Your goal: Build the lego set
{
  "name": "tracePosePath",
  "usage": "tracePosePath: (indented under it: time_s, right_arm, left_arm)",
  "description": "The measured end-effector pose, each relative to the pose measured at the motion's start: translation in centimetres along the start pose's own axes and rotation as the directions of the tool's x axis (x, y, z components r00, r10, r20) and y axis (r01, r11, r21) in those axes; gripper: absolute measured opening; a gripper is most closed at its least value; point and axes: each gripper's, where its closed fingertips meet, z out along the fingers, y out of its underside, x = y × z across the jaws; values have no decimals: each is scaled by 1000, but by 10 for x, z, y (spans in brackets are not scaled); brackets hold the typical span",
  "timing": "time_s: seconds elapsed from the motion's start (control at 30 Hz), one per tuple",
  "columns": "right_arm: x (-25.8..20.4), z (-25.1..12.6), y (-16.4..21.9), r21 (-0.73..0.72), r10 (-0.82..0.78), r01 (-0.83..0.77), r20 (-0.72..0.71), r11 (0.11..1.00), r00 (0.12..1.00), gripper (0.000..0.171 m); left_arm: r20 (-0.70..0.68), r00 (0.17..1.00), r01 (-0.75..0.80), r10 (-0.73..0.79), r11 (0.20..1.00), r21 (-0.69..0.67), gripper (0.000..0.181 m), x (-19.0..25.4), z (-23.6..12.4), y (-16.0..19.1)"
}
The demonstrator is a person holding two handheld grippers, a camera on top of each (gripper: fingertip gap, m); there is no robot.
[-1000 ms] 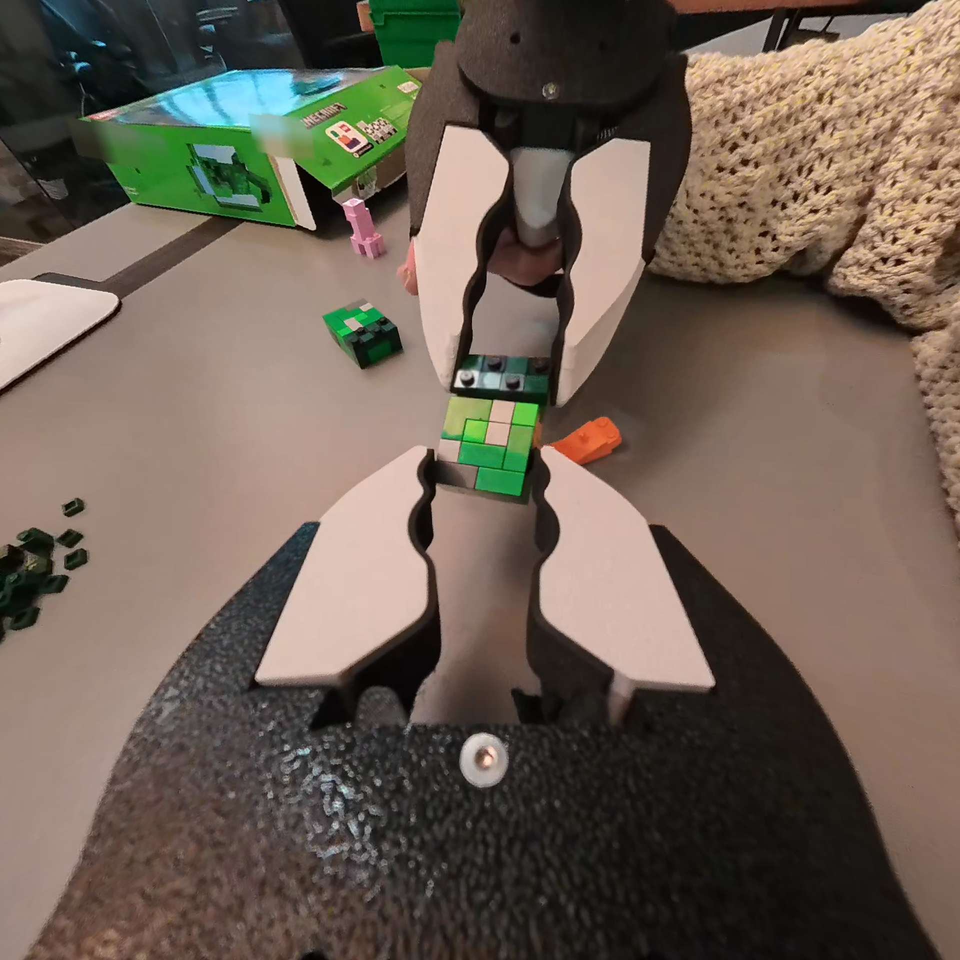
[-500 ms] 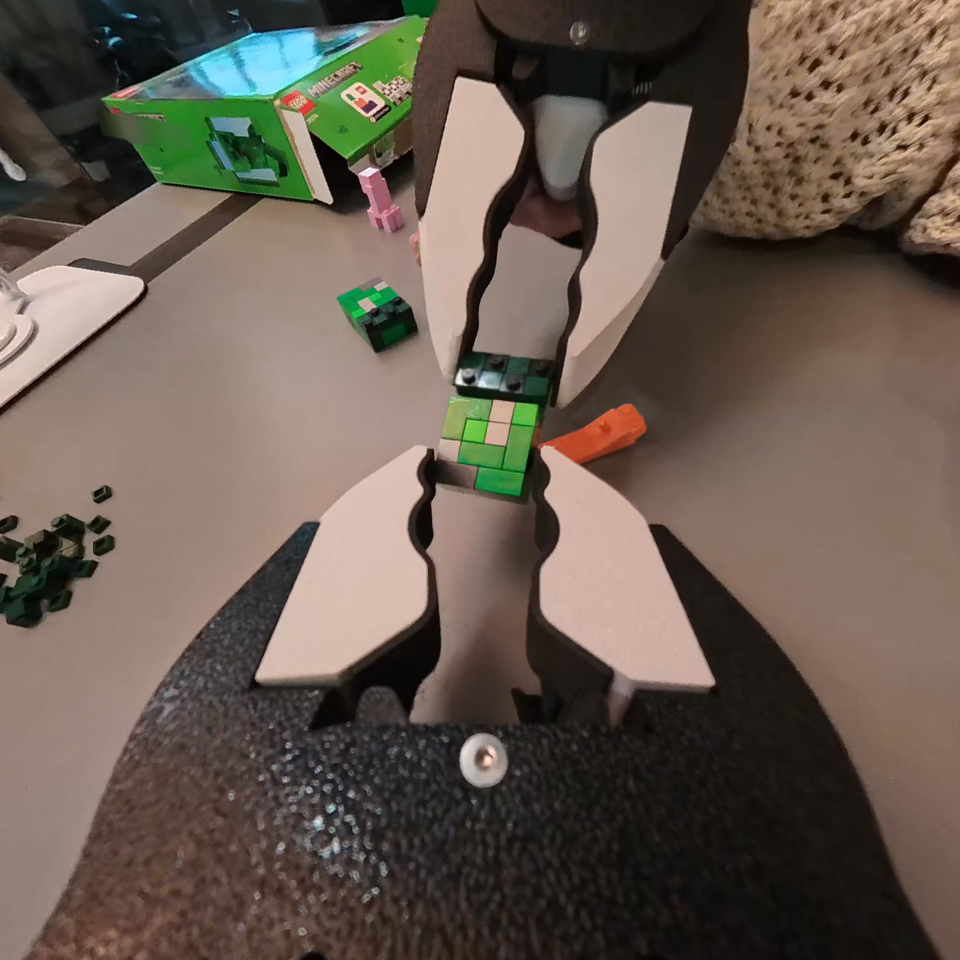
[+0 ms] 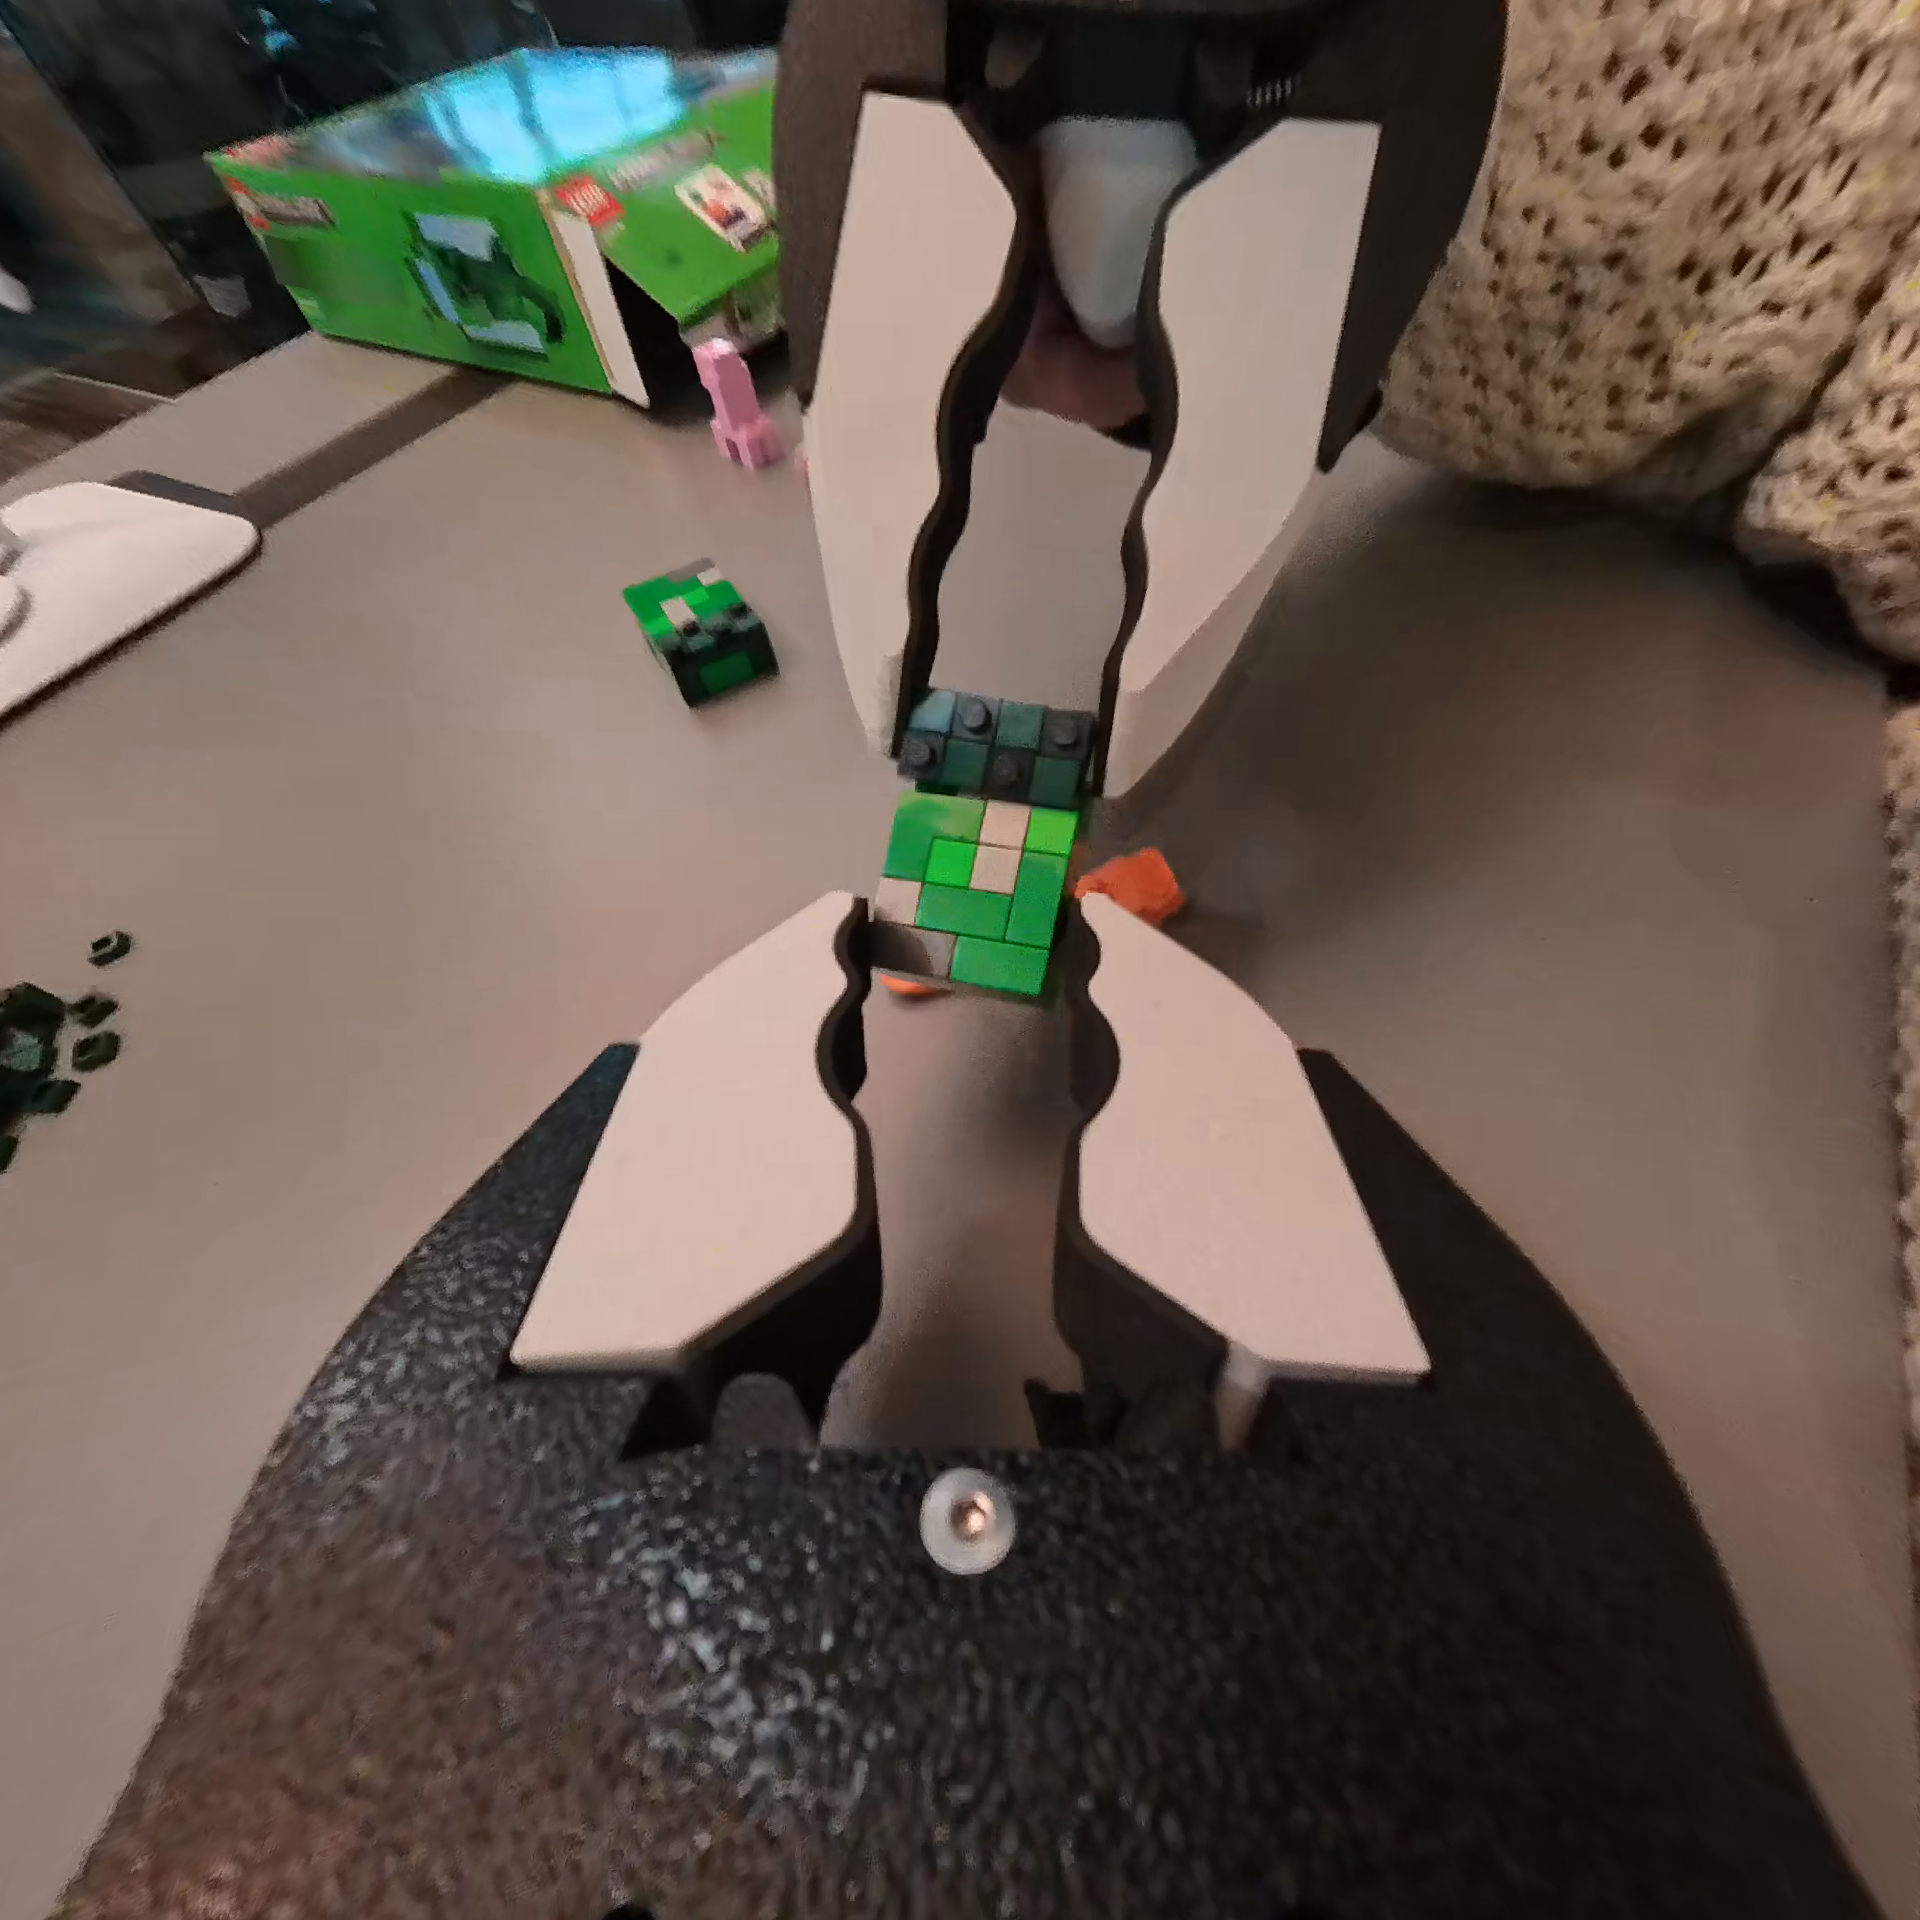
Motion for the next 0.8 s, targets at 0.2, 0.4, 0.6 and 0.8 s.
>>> tracePosePath:
  time_s: [0.2, 0.4, 0.6, 0.8]
  right_arm:
    - [8, -30, -28, -73, -26, 32, 86, 997, 996, 34]
    - [23, -61, -52, -306, -71, 125, 182, 944, 981, 34]
    - [27, -72, -43, -584, -138, 256, 239, 771, 961, 34]
    - [27, -78, -38, -700, -134, 283, 261, 656, 956, 34]
  left_arm:
    - [35, 995, 85, -99, 954, 288, 36, -8, -13, -41]
    - [200, 971, 38, -133, 908, 418, 36, -21, -16, -74]
    - [220, 967, 30, -129, 914, 404, 36, -21, -9, -81]
    - [229, 967, 6, -113, 907, 421, 36, -19, -11, -85]
